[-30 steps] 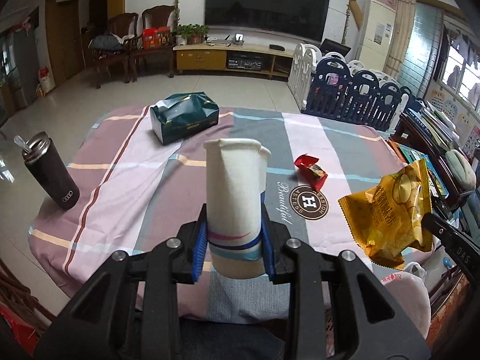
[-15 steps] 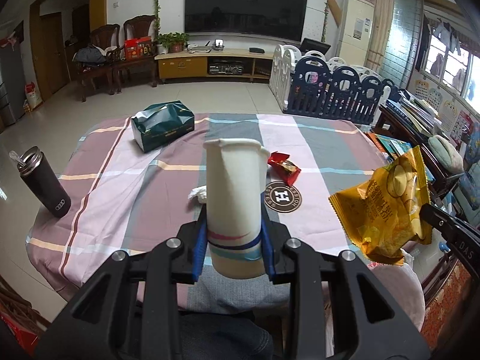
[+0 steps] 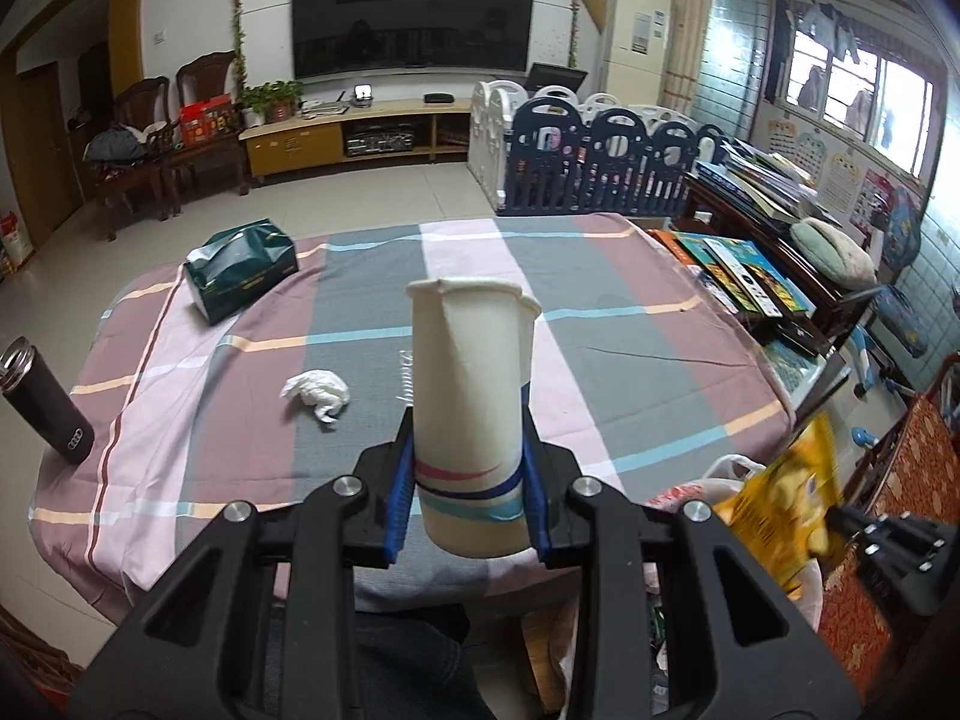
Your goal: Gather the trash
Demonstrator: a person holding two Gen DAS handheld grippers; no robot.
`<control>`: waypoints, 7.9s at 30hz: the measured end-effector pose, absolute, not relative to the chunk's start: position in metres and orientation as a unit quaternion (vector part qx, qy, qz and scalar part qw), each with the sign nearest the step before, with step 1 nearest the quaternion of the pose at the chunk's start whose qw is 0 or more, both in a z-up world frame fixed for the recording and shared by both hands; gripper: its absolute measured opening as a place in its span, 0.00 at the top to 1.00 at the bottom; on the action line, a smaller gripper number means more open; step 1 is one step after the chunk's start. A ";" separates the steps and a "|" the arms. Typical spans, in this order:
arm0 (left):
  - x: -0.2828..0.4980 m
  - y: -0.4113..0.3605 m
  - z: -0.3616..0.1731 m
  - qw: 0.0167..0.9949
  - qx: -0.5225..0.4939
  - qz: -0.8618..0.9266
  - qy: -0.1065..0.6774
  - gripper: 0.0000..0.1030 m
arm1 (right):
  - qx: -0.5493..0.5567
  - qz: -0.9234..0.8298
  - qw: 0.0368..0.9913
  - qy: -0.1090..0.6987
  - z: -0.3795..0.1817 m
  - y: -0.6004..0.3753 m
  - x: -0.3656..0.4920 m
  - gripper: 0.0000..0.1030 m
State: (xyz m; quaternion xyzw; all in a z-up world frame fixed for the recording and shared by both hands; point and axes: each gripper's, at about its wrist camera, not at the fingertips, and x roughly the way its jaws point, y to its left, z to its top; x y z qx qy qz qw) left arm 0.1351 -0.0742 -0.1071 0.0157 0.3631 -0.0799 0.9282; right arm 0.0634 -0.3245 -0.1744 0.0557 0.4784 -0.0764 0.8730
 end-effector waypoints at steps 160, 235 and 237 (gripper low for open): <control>0.082 -0.093 -0.102 0.913 0.016 -0.164 0.374 0.84 | 0.055 0.046 0.888 0.455 -0.126 -0.286 0.054 0.78; 0.032 -0.100 -0.056 0.908 0.030 -0.060 0.414 0.03 | 0.033 -0.107 0.885 0.453 -0.060 -0.306 -0.010 0.03; 0.032 -0.100 -0.055 0.908 0.029 -0.060 0.414 0.03 | 0.034 -0.106 0.885 0.453 -0.060 -0.306 -0.010 0.03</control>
